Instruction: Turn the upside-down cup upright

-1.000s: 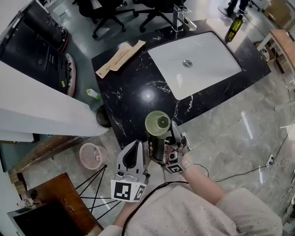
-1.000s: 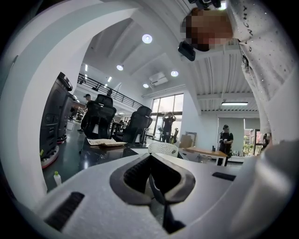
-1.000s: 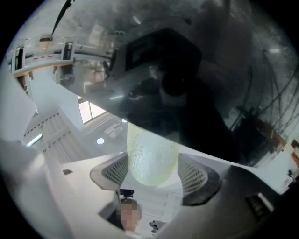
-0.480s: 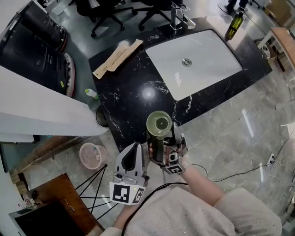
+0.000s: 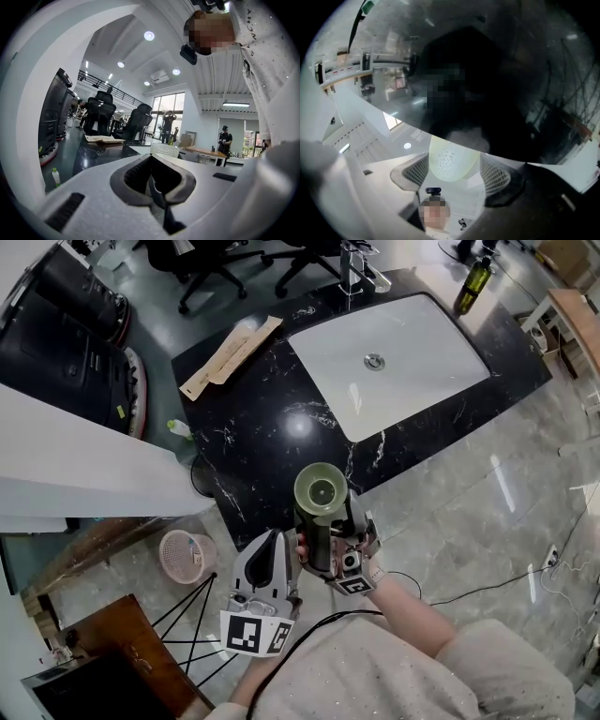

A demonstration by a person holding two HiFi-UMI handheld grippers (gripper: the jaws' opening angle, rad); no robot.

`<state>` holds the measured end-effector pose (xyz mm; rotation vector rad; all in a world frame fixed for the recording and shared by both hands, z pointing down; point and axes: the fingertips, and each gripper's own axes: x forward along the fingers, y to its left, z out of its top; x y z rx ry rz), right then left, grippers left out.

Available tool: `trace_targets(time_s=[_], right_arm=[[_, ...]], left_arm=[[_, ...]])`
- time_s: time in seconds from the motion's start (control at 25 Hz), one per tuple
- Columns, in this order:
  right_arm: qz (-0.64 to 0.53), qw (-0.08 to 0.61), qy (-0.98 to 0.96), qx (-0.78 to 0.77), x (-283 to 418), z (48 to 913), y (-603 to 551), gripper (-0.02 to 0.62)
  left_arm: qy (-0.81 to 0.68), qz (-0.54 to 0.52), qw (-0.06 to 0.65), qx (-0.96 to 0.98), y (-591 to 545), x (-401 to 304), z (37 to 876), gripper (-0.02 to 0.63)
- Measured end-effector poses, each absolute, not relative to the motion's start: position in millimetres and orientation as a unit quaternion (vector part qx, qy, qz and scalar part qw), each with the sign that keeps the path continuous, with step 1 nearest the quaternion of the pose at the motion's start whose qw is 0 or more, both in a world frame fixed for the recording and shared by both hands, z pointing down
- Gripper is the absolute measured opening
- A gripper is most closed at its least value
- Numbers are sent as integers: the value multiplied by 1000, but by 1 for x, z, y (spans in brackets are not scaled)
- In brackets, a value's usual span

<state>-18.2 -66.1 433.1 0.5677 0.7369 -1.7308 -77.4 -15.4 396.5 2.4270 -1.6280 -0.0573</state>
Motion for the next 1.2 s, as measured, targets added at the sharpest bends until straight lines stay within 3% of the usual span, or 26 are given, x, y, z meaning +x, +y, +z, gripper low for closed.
trace_targets(time_s=[0.8,1.2], right_arm=[[-725,523,386,227,-18,431,-49,348],[-682,410,556,241,-21,397,8,347]], left_arm=[[-539,-28,127,832,-8,-71,402,6],[-534,-31,120,836,-9,-70,400,6]])
